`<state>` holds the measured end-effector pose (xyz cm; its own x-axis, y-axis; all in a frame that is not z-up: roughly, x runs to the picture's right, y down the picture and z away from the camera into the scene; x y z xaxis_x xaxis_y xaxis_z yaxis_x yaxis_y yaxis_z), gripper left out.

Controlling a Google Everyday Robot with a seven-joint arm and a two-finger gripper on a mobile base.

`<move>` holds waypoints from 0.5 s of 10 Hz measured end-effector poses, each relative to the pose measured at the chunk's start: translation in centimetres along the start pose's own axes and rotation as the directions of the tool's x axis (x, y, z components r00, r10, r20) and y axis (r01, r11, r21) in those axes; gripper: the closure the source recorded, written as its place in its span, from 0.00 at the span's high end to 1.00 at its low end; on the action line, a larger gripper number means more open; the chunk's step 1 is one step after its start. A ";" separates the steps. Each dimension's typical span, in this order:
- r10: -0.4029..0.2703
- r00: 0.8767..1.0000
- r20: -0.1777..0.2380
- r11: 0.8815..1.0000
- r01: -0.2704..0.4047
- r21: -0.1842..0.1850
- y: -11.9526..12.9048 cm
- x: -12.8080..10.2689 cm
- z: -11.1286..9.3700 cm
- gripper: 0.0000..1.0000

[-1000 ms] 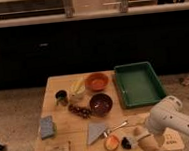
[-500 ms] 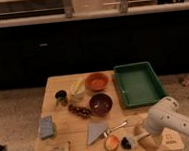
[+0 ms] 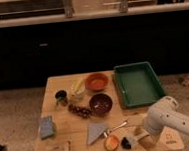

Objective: Wipe red bowl with brush

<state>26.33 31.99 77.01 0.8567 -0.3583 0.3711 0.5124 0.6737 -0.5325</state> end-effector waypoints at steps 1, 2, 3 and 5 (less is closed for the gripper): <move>-0.003 1.000 0.000 1.000 0.003 -0.004 0.1 0.0 -0.1 0.05; -0.001 1.000 0.000 1.000 0.001 -0.008 0.3 0.0 -0.3 0.00; 0.000 1.000 0.001 1.000 0.001 -0.008 0.3 0.0 -0.3 0.00; 0.027 0.999 -0.019 1.000 -0.026 0.011 0.7 0.7 -1.3 0.00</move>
<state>27.39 31.38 75.87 0.8710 -0.3522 0.3424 0.4889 0.6899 -0.5339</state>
